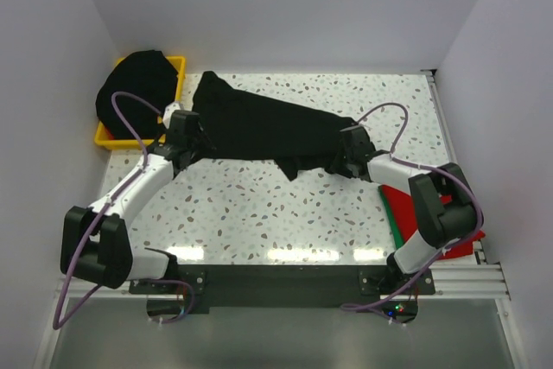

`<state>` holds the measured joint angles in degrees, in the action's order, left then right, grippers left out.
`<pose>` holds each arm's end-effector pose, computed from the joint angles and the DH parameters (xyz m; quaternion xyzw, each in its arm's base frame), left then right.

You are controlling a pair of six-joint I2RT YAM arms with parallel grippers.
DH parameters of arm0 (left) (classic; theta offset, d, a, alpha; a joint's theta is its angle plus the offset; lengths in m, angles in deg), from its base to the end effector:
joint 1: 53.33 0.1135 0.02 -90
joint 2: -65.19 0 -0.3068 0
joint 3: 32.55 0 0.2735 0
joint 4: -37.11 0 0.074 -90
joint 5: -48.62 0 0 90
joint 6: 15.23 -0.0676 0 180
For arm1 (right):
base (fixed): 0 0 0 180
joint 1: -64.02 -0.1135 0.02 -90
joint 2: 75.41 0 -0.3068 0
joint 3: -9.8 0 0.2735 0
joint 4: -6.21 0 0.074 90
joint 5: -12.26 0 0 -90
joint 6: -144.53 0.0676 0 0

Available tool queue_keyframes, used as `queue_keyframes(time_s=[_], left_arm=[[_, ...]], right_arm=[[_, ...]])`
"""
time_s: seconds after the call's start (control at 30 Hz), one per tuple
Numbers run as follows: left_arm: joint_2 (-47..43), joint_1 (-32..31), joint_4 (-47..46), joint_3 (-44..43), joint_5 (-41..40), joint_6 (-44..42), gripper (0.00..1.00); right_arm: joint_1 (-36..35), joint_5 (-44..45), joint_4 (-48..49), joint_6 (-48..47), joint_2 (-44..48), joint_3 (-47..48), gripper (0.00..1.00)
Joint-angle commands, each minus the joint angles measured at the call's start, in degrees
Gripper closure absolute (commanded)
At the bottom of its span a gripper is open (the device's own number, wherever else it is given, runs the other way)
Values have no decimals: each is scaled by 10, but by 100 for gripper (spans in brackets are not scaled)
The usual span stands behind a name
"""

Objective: Fold and stack the t-shirts
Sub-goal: Flatten the tshirt out

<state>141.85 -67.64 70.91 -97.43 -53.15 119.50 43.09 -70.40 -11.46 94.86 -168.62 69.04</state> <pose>0.3087 -0.0645 0.2561 -0.2790 0.8785 -0.1027 0.3740 0.3314 0.1175 0.1564 0.1795 0.9255 0.1150 0.3129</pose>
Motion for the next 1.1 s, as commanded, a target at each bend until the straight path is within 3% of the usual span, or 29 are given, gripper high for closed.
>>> queue_keyframes(time_s=[0.0, 0.03, 0.13, 0.53, 0.73, 1.0, 1.03, 1.07], left_arm=[[-12, 8, 25, 19, -100, 53, 47], [-5, 9, 30, 19, -107, 60, 45], [15, 17, 26, 20, -113, 82, 34], [177, 74, -49, -36, -73, 69, 33], [216, 79, -69, -62, -76, 55, 34], [283, 79, -63, -98, -98, 55, 41], [291, 80, -53, -111, -101, 51, 54], [292, 80, -53, -117, -101, 51, 54]], right_arm=[[-2, -6, -12, 4, 18, 5, 82], [-2, -5, -19, 3, 24, 7, 91], [-1, -13, -35, -2, 50, 9, 100], [-1, -6, -102, -26, 160, 31, 100], [0, 2, -124, -36, 185, 27, 100], [0, 1, -158, -42, 226, 46, 100], [1, 3, -169, -46, 237, 62, 100], [1, 3, -173, -48, 237, 63, 100]])
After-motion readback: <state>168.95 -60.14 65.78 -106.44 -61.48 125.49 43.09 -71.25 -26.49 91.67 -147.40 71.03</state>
